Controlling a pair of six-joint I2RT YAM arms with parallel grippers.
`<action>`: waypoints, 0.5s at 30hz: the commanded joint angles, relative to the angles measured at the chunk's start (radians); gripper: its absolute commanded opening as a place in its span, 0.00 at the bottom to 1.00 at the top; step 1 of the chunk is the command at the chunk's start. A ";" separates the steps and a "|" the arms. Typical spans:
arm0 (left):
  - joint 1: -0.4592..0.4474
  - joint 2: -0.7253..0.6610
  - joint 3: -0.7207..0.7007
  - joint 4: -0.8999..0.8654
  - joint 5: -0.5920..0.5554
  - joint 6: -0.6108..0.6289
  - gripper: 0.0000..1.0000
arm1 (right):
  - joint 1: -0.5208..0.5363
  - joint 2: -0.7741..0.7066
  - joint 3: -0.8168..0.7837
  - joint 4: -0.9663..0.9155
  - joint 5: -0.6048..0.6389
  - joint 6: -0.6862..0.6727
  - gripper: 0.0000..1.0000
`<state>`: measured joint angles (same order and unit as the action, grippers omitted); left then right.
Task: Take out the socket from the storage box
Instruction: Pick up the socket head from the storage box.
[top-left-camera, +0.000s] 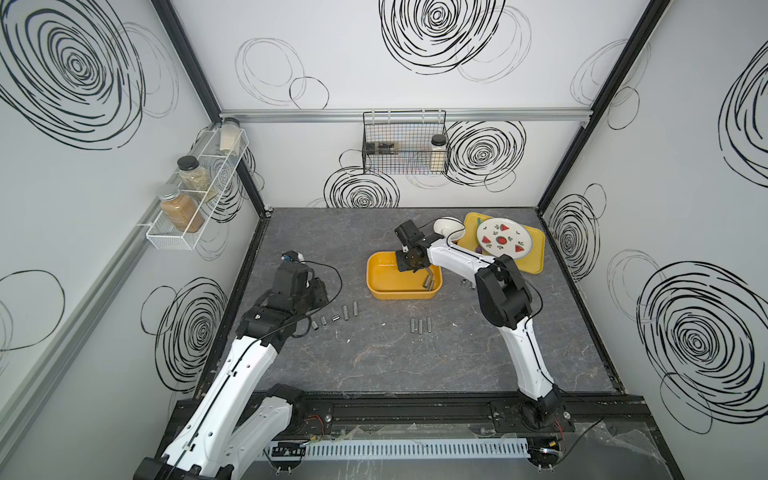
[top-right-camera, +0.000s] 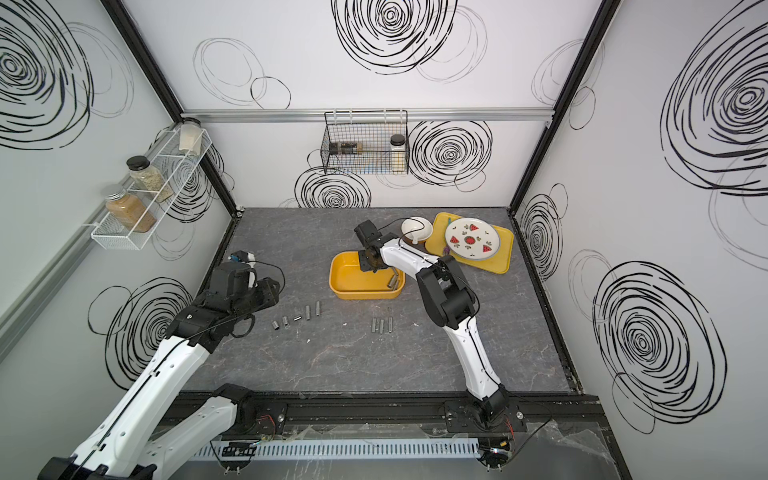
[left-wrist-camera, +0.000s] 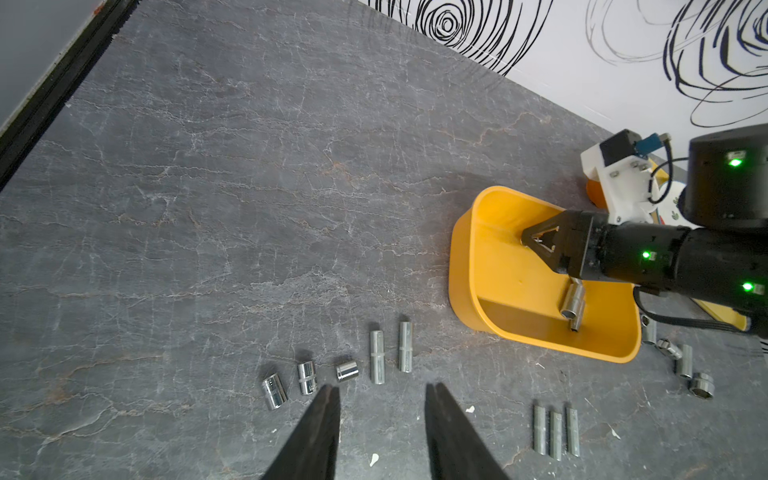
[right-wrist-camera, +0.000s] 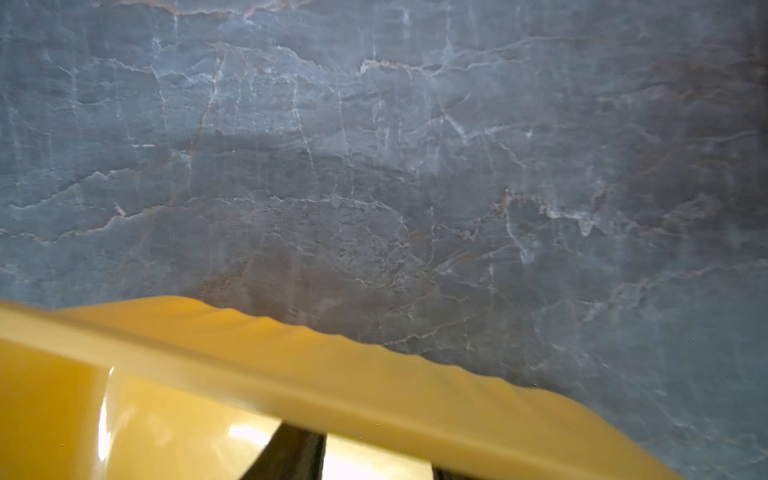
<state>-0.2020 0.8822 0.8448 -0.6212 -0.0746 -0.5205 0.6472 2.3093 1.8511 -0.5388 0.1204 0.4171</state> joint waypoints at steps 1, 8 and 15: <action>0.010 0.005 -0.010 0.040 0.010 0.017 0.42 | 0.011 0.033 0.029 -0.035 0.010 -0.003 0.41; 0.014 0.014 -0.010 0.042 0.019 0.018 0.42 | 0.026 0.059 0.039 -0.037 0.012 0.000 0.39; 0.015 0.015 -0.010 0.041 0.021 0.019 0.42 | 0.028 0.079 0.040 -0.037 0.039 0.017 0.37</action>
<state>-0.1951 0.8940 0.8417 -0.6193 -0.0635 -0.5186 0.6678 2.3535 1.8832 -0.5423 0.1421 0.4191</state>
